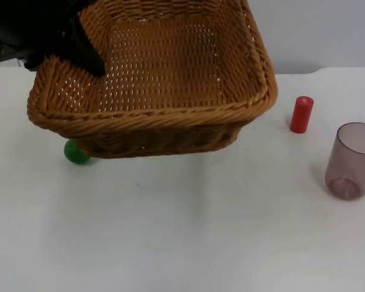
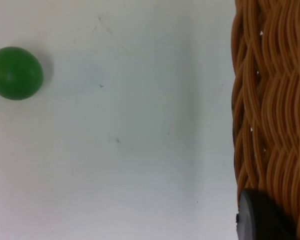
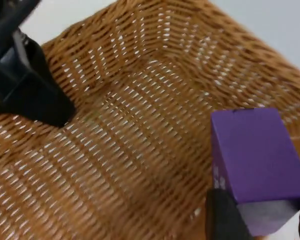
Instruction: Pick up the basket with the left hand and place the triangular block into the basket with the right hand.
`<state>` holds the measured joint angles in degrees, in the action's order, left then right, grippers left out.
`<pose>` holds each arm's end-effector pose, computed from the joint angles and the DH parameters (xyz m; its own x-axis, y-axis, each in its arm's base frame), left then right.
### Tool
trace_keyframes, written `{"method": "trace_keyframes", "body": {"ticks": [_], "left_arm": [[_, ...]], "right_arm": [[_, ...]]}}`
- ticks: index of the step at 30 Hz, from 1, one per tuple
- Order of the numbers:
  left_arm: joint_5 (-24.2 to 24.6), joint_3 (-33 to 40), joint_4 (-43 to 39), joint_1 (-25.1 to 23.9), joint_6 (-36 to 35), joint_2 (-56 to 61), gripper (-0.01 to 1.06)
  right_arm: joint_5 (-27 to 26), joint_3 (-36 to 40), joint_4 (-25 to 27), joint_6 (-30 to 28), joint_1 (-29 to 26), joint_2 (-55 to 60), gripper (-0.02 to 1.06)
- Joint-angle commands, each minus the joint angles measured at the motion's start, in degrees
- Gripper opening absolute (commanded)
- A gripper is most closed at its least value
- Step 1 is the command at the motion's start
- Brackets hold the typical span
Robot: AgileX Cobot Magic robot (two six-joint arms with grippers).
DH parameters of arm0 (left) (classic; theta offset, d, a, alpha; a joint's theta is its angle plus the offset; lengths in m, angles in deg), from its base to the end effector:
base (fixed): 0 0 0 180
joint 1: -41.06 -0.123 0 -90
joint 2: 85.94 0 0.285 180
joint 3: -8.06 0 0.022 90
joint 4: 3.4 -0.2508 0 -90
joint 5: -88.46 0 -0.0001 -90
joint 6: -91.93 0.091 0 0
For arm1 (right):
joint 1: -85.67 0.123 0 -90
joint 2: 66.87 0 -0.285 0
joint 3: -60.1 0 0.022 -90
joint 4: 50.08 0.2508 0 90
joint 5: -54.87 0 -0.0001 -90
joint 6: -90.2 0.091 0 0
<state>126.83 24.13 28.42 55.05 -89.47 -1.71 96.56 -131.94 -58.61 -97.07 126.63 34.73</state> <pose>0.3013 -0.1058 0.2625 -0.8996 -0.2231 -0.3754 -0.0069 0.8667 -0.4987 0.2900 0.2399 0.3667 -0.3400 -0.6064 -0.7188 -0.6960 0.6763 -0.2412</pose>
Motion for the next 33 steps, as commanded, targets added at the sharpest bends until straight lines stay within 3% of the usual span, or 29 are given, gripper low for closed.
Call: {"method": "trace_keyframes", "body": {"ticks": [1, 8, 17, 20, 22, 24, 25, 28, 29, 31, 33], "left_arm": [[-0.97, -0.16, 1.94, 0.31, 0.11, 0.4, 0.0], [-1.53, -0.16, 2.05, 0.31, 0.46, 0.4, 0.0], [-1.88, -0.16, 2.45, 0.31, 0.46, 0.4, 0.0], [-1.75, -0.16, 2.3, 0.31, 0.46, 0.4, 0.0], [-1.62, -0.16, 2.29, 0.31, 0.68, 0.4, 0.0], [-1.62, -0.16, 2.29, 0.31, 0.68, 0.4, 0.0], [-1.62, -0.16, 2.29, 0.31, 0.68, 0.4, 0.0], [-1.62, -0.16, 2.29, 0.31, 0.68, 0.4, 0.0], [-1.62, -0.16, 2.29, 0.31, 0.68, 0.4, 0.0], [-1.62, -0.16, 2.29, 0.31, 0.68, 0.4, 0.0], [-1.62, -0.16, 2.19, 0.31, 0.69, 0.4, 0.0]], "right_arm": [[-2.68, -1.0, 0.39, 0.31, 0.4, 2.43, 0.0], [-7.13, -1.0, 1.37, 0.31, 0.4, 6.89, 0.0], [-6.18, -1.0, 2.44, 0.31, 0.4, 10.26, 0.0], [-6.43, -1.0, 2.74, 0.31, 0.4, 10.64, 0.06], [-7.28, -1.0, 2.74, 0.31, 0.4, 10.64, 0.17], [-8.16, -1.0, 2.74, -0.1, 0.4, 10.53, 0.43], [-8.16, -1.0, 2.74, -0.1, 0.4, 10.53, 0.43], [-8.51, -1.0, 2.74, -1.31, 0.4, 10.53, 0.76], [-8.51, -1.0, 2.74, -1.31, 0.4, 10.53, 0.76], [-8.51, -1.0, 2.74, -1.31, 0.4, 10.53, 0.91], [-8.51, -1.0, 2.74, -1.31, 0.4, 10.4, 0.98]]}}
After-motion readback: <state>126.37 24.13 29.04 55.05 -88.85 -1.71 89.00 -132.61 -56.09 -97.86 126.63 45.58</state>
